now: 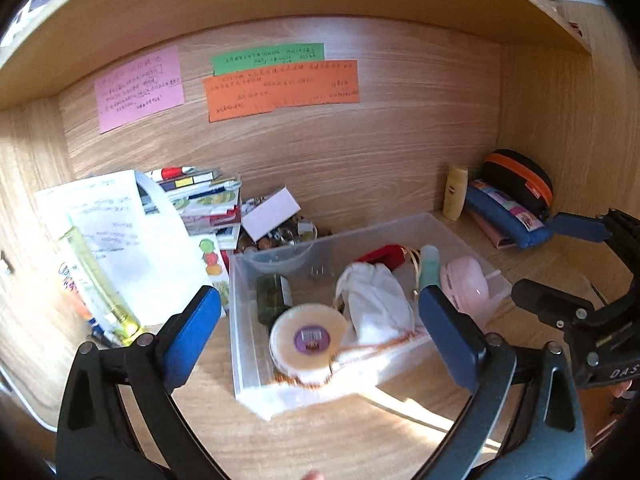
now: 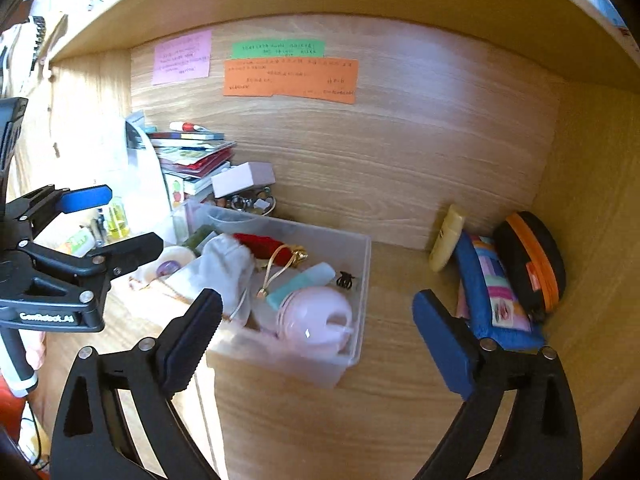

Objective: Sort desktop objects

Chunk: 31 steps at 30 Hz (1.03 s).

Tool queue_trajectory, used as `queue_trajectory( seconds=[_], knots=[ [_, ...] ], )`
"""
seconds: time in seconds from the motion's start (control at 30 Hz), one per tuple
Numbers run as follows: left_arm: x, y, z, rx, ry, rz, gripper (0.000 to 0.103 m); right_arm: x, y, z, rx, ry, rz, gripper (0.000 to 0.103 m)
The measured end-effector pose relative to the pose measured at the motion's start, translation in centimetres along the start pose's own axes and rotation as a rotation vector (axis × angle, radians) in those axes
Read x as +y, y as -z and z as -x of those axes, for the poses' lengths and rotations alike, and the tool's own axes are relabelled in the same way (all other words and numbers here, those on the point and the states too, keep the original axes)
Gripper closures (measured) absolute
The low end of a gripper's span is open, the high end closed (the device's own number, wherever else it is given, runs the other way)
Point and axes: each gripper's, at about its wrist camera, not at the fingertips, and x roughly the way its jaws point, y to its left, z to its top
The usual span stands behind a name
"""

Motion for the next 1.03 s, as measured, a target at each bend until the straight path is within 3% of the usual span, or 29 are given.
queue_trajectory(
  seconds=[0.43, 1.03],
  knots=[
    [-1.8, 3.3, 4.6, -0.039, 0.002, 0.028, 0.003, 0.9, 3.0, 4.2, -0.034, -0.048, -0.045, 0.006],
    [-1.9, 4.7, 5.8, -0.105, -0.014, 0.051, 0.003, 0.5, 4.0, 3.4, 0.02, -0.074, -0.115, 0.005]
  ],
)
